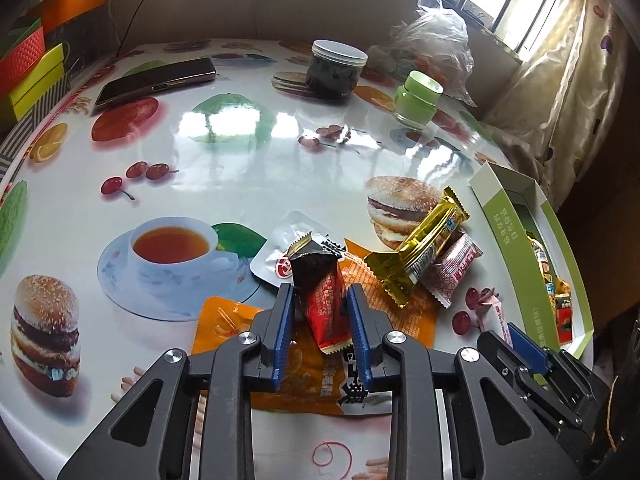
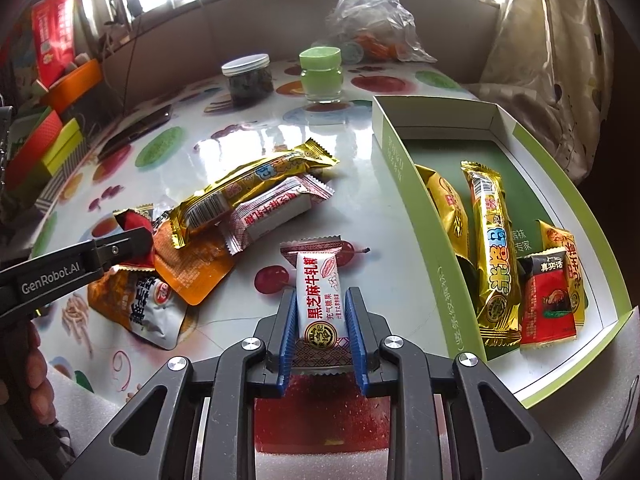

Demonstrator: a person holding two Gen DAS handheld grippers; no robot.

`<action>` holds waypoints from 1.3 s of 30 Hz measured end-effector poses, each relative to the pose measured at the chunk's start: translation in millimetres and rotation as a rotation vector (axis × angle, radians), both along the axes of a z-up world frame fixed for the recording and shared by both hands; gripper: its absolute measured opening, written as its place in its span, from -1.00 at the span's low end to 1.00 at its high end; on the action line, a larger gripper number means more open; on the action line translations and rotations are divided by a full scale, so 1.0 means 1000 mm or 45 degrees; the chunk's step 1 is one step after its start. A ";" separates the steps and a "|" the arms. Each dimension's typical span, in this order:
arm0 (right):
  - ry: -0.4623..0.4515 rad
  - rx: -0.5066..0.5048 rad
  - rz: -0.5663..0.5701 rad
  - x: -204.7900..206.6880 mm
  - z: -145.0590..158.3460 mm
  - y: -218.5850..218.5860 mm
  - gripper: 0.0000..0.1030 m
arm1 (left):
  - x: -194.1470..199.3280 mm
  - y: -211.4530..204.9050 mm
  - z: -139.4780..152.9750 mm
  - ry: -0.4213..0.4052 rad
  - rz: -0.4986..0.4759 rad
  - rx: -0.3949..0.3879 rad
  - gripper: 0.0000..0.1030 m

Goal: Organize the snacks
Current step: 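Grasp the red snack packet with left tool while right holds white candy bar, then carry red packet with left tool while right carries white candy bar over box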

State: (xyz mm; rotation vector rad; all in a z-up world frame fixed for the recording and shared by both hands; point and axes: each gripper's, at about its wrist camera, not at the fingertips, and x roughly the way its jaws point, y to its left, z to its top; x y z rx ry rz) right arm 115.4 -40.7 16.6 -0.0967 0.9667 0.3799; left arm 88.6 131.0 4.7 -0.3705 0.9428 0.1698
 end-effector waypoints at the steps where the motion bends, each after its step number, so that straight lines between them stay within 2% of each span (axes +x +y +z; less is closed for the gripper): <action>1: 0.000 0.000 0.000 0.000 0.000 0.000 -0.56 | -0.001 0.000 0.000 0.000 -0.001 0.002 -0.47; 15: 0.000 0.005 0.010 -0.001 0.003 -0.002 -0.58 | -0.016 -0.006 0.016 -0.051 -0.010 0.044 -0.47; 39: -0.120 0.112 0.037 -0.014 0.048 -0.021 -0.59 | -0.028 -0.034 0.050 -0.123 -0.079 0.094 -0.47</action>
